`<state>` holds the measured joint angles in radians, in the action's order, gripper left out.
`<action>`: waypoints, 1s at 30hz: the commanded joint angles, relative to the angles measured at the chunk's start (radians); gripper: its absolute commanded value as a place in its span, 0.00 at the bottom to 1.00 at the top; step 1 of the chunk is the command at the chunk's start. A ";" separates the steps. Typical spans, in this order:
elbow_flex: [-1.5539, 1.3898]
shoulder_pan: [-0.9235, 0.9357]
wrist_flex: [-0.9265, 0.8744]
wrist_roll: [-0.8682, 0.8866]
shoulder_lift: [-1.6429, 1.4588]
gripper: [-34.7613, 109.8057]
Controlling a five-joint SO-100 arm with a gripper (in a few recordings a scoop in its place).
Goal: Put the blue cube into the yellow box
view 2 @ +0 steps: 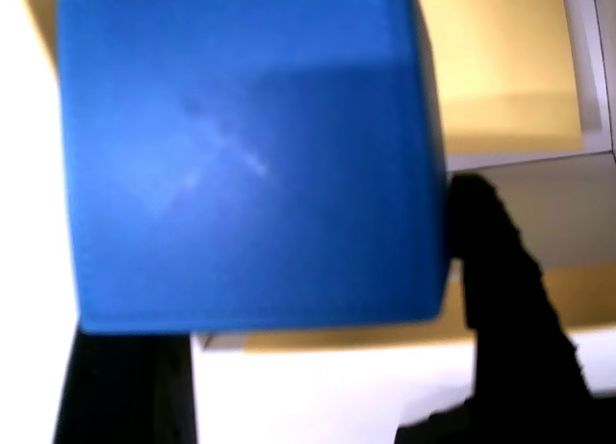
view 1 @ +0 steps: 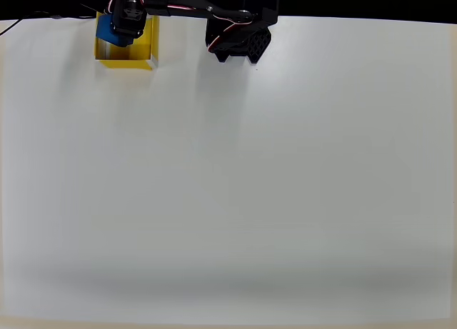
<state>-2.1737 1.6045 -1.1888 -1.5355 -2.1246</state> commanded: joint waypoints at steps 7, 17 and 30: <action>-0.117 0.031 0.138 -0.012 -0.095 0.37; -0.161 0.032 0.192 -0.012 -0.095 0.52; 0.149 -0.031 -0.133 -0.064 -0.215 0.51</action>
<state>-2.1982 1.5999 -1.2609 -1.5846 -2.2411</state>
